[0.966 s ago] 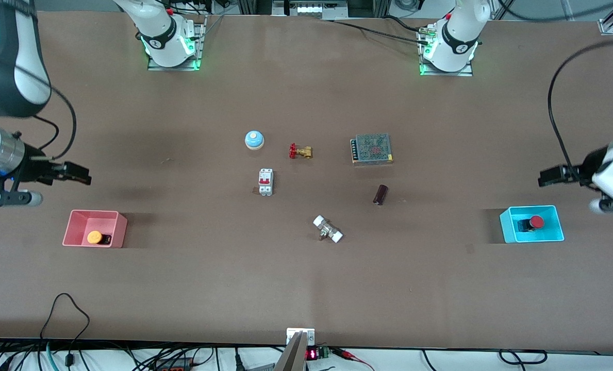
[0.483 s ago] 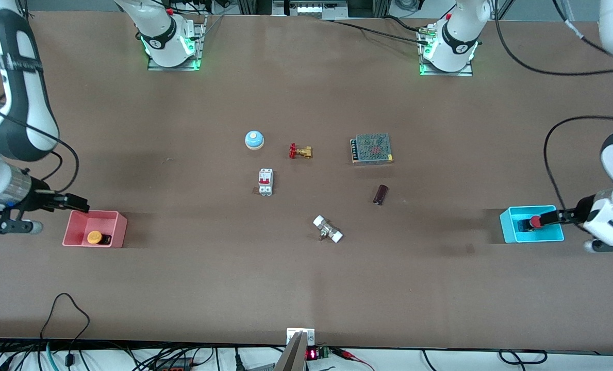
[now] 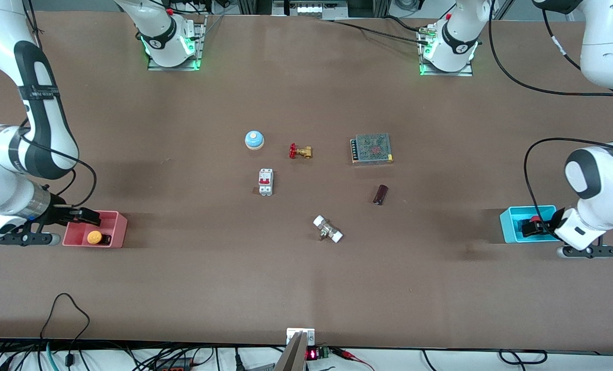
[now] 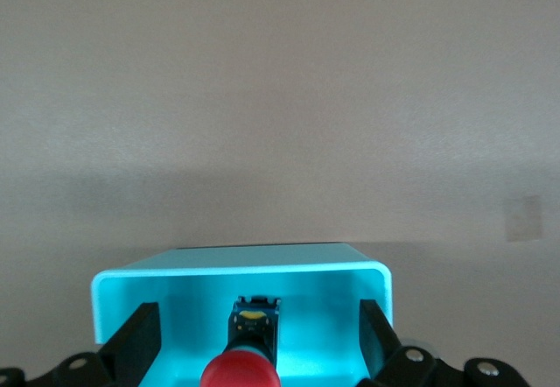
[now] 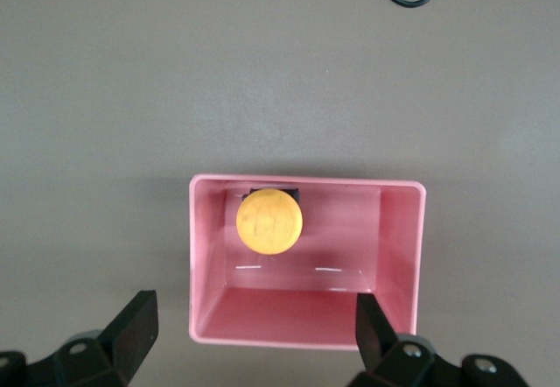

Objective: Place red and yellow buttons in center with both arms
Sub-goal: 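Lower both grippers and grasp the yellow and red buttons in the bins, then lift the red button with the left gripper while the right gripper lifts yellow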

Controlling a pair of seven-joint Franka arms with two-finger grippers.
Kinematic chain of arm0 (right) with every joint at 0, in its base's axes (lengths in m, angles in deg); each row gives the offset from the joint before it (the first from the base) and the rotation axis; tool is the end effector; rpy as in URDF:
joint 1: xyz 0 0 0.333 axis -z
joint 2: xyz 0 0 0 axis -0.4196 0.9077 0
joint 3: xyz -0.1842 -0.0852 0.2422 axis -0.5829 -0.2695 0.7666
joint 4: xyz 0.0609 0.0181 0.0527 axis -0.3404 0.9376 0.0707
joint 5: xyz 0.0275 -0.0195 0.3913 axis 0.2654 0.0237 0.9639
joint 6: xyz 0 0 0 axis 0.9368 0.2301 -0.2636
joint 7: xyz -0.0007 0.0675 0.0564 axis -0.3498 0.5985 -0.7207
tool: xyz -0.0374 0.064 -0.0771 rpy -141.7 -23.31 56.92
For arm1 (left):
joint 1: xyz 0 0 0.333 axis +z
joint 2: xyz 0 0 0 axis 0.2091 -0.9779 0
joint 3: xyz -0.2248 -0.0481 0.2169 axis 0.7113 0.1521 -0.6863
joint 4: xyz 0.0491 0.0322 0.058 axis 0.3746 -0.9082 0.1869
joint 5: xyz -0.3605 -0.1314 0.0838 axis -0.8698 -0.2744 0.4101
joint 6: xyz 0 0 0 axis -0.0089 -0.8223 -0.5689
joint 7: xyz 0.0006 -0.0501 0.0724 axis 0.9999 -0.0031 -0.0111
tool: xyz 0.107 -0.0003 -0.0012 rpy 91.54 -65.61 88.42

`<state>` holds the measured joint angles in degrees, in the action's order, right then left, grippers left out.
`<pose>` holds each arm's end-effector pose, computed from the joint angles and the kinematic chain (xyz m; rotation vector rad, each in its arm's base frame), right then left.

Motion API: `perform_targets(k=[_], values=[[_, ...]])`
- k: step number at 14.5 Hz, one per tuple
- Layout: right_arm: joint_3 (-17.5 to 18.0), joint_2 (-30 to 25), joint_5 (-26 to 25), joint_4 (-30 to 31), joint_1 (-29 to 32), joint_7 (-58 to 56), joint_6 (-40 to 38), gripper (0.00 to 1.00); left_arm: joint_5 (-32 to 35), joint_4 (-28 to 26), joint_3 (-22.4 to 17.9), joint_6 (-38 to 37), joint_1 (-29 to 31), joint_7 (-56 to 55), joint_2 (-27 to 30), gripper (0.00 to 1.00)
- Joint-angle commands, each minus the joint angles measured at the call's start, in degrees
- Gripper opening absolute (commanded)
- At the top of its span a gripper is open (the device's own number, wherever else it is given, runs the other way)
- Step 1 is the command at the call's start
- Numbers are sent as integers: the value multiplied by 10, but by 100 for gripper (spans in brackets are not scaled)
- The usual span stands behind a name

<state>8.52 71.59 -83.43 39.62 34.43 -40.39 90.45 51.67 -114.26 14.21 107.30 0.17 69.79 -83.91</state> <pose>0.6839 -0.0927 0.2994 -3.1346 -0.0006 -0.1075 0.6769 0.1545 0.2403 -3.1006 -0.0315 -0.1140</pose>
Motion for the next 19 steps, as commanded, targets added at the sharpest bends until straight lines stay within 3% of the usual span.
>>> perform_targets(k=[1, 7, 13, 17, 19], values=[[5, 14, -4, -4, 6, -11, 20, 100, 9, -31, 2, 20, 8, 17, 9, 99], [5, 38, -12, -5, 7, -12, 63, 100, 9, -41, 2, 20, 15, 42, 12, 98], [5, 62, -28, -5, 13, -10, 104, 100, 4, -40, 2, 22, 16, 39, -5, 89], [5, 74, -28, -4, 14, -11, 121, 100, 2, -39, 2, 22, 16, 36, -8, 53], [5, 74, -28, -3, 14, -11, 121, 100, 2, -36, 2, 22, 16, 37, -8, 25]])
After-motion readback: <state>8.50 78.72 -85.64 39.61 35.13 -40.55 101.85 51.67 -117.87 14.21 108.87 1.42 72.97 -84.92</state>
